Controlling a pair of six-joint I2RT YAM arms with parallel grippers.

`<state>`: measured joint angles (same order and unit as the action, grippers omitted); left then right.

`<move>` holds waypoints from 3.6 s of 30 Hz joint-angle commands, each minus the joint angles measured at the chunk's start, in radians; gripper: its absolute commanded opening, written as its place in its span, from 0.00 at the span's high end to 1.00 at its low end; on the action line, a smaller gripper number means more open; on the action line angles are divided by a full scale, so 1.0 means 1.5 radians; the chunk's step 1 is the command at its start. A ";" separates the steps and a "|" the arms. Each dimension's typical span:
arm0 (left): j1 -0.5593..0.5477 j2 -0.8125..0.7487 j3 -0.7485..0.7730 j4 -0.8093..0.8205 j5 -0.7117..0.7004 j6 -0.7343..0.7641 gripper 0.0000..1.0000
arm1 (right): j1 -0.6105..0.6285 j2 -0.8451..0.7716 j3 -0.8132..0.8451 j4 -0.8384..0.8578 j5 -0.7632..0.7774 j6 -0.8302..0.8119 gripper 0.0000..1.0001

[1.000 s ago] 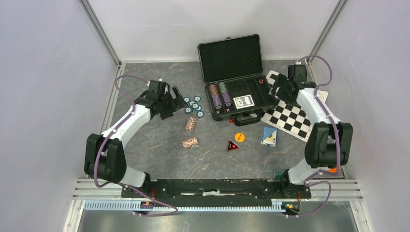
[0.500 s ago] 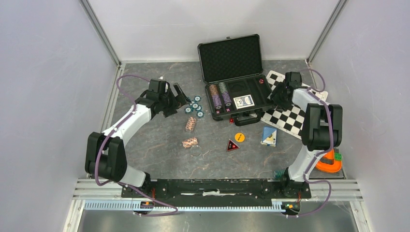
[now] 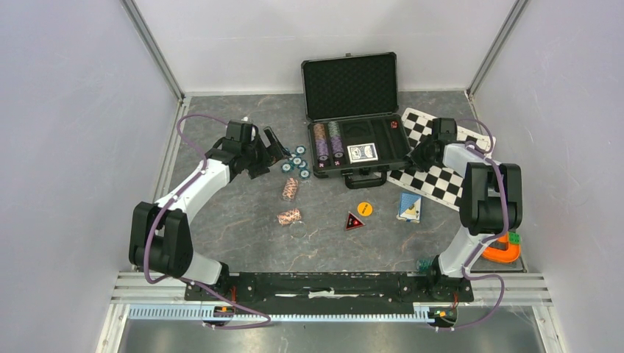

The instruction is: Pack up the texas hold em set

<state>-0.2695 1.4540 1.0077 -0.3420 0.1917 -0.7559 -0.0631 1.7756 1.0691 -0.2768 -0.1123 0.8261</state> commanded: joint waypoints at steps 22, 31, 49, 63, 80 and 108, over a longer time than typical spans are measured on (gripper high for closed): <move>0.003 -0.055 -0.009 -0.009 0.012 0.024 0.00 | -0.016 -0.030 0.166 0.067 -0.122 0.222 1.00; 0.003 -0.050 -0.011 -0.011 0.015 0.026 0.00 | -0.082 -0.025 0.159 0.059 -0.117 0.193 1.00; -0.044 0.113 0.070 0.048 0.099 0.002 0.01 | -0.150 -0.008 0.137 0.061 -0.118 0.130 1.00; -0.119 0.324 0.250 0.059 0.129 -0.002 0.16 | -0.145 -0.126 -0.072 0.056 -0.148 0.087 1.00; -0.134 0.411 0.322 0.026 0.144 -0.013 0.37 | -0.135 -0.150 -0.044 0.049 -0.174 0.110 1.00; -0.117 0.588 0.612 0.049 0.192 -0.053 0.93 | -0.092 -0.098 -0.011 0.020 -0.160 0.067 0.92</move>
<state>-0.4377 2.2822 1.8164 -0.4591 0.4557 -0.7639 -0.2276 1.6535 1.0340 -0.3126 -0.2440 0.9356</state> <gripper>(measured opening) 0.405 0.451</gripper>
